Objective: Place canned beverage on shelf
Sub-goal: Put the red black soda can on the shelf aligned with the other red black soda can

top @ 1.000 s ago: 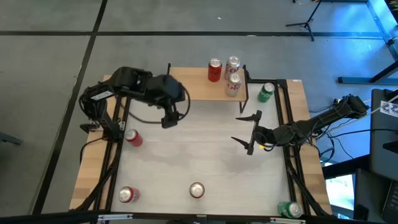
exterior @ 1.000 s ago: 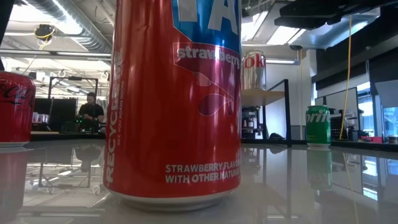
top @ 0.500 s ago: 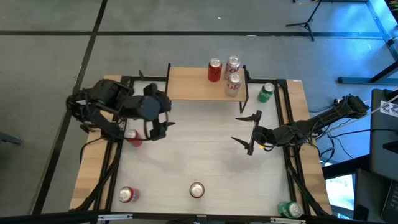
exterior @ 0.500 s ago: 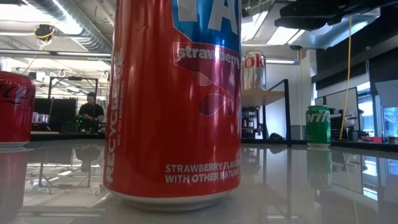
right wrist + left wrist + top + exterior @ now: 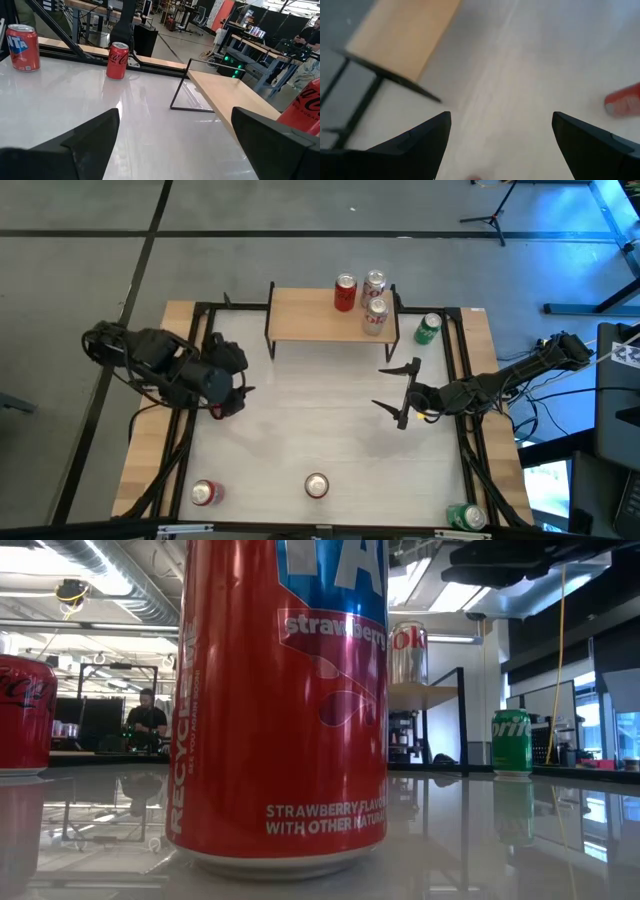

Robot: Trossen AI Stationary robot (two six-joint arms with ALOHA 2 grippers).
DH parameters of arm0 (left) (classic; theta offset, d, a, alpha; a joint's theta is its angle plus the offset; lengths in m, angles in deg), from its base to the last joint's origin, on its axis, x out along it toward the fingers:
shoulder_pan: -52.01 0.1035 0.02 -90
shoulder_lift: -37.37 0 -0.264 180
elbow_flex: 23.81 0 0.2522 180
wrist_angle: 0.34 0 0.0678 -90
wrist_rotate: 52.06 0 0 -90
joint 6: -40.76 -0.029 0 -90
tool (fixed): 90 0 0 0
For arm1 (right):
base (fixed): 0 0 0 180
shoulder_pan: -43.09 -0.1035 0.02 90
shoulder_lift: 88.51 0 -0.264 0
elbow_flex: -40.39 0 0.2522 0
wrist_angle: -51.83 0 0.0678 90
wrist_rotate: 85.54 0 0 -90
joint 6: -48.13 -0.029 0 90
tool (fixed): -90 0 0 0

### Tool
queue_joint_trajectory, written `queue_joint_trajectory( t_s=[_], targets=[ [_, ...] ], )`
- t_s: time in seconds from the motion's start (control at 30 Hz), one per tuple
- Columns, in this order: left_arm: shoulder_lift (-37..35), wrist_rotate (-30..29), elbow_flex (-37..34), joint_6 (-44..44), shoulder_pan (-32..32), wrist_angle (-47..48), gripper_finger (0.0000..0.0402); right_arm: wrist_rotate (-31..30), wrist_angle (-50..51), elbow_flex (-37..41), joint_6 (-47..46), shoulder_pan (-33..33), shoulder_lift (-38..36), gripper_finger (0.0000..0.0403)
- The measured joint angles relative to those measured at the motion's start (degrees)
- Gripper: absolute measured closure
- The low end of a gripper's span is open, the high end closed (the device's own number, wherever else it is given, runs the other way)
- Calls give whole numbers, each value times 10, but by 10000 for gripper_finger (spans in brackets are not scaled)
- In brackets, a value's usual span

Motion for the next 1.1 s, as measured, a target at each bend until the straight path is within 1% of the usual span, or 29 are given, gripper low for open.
queue_joint_trajectory(
  t_s=[0.07,0.17,0.23,0.47,0.53,0.6,0.73,0.93,1.1],
  targets=[
    [-1,27,-21,20,-2,3,64,0,-1,0,0,0,0,22],
    [1,70,-46,25,-3,-6,64,0,-7,0,0,0,0,22],
    [1,74,-62,26,-3,-22,64,0,-11,0,0,0,0,22],
    [2,70,-122,24,-3,-137,64,0,-11,0,0,0,0,22],
    [3,74,-133,23,0,-144,64,0,-11,0,0,0,0,22],
    [5,85,-137,20,4,-137,64,0,-11,0,0,0,0,22],
    [5,68,-138,17,11,-109,64,0,-11,0,0,0,0,22],
    [5,58,-138,37,29,-13,64,0,-11,0,0,0,0,22],
    [5,65,-148,51,40,25,64,0,-9,0,0,0,0,22]
  ],
)
